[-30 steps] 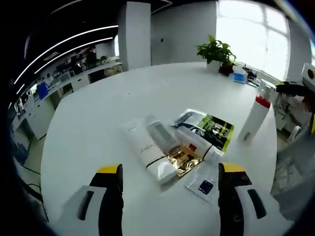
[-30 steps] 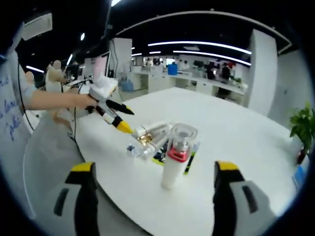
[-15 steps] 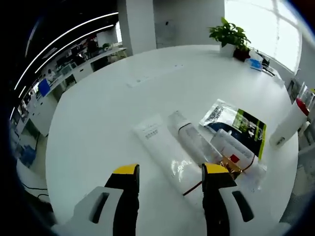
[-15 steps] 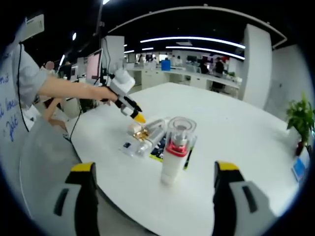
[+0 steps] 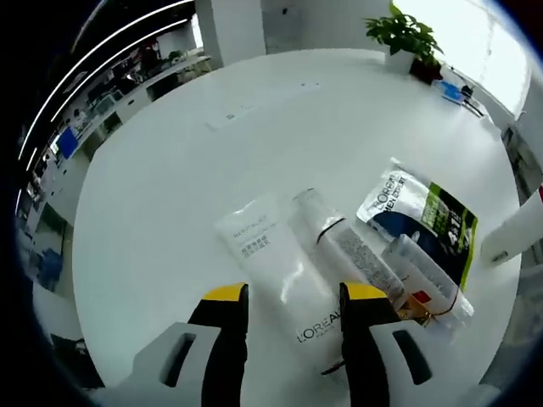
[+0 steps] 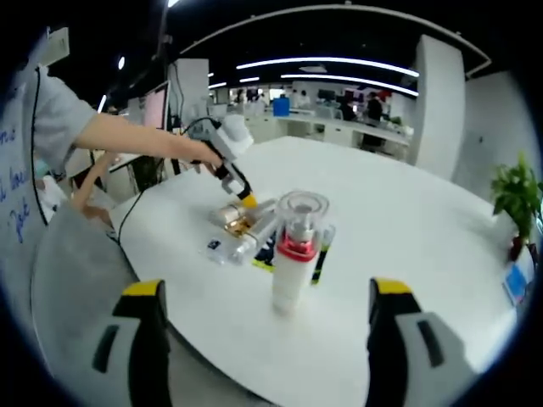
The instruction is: Arrange the skincare products in the storage area until every visible bottle or jar stands upright without overlapping.
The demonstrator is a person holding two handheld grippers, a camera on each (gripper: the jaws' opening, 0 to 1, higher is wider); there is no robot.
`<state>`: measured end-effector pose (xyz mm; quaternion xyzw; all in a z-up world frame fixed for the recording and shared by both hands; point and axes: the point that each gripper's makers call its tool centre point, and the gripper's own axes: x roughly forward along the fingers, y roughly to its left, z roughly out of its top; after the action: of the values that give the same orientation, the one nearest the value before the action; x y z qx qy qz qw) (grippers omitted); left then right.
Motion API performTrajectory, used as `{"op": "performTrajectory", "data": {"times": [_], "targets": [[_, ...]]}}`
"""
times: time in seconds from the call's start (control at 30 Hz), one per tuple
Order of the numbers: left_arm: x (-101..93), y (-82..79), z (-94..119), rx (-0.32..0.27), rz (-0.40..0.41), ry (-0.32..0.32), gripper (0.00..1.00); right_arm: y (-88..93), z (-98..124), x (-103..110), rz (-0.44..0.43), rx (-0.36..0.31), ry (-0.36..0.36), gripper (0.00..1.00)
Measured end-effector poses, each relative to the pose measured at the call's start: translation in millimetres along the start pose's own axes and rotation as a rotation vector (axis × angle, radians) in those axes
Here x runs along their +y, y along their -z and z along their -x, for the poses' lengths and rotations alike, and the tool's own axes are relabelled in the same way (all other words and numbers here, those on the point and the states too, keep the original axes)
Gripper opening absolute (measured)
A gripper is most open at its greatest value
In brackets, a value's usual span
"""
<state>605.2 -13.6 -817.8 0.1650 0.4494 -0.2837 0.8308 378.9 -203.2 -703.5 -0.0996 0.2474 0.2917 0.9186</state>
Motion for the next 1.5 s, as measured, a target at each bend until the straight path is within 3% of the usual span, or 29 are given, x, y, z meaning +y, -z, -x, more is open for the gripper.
{"op": "performTrajectory", "data": {"times": [0.07,0.33,0.47,0.6,0.77,0.93,1.1,1.2,1.5], "targets": [[-1.9,4.9,-3.0,0.044,0.021,0.010,0.40,0.8,0.1,-1.2,-0.004,-0.001,0.002,1.00],[-2.0,8.0,-7.7,0.112,0.053,0.029,0.38,2.3,-1.0,-4.9,-0.014,-0.001,0.002,1.00],[-3.5,12.0,-6.4,0.142,-0.041,0.046,0.38,1.8,-4.0,-4.3,-0.017,-0.004,-0.003,1.00],[-1.6,11.9,-6.0,0.142,-0.007,0.039,0.36,0.5,-5.7,-3.0,-0.012,-0.005,-0.010,1.00],[0.9,12.5,-4.8,0.113,-0.004,0.041,0.33,0.2,-6.8,-1.7,-0.012,-0.008,-0.017,0.99],[3.9,11.9,-3.3,0.070,0.052,0.035,0.29,-0.4,-6.1,-0.1,-0.013,-0.013,-0.017,0.98],[9.9,11.2,1.1,0.032,0.041,-0.010,0.26,-0.3,-4.8,0.9,-0.022,-0.019,-0.016,0.97],[14.2,5.5,6.8,-0.010,0.023,-0.024,0.24,-0.3,-4.0,2.0,-0.023,-0.021,-0.015,0.97],[9.4,-14.5,36.6,-0.140,0.031,0.015,0.24,-4.5,2.0,5.2,-0.052,-0.053,-0.007,0.96]]}}
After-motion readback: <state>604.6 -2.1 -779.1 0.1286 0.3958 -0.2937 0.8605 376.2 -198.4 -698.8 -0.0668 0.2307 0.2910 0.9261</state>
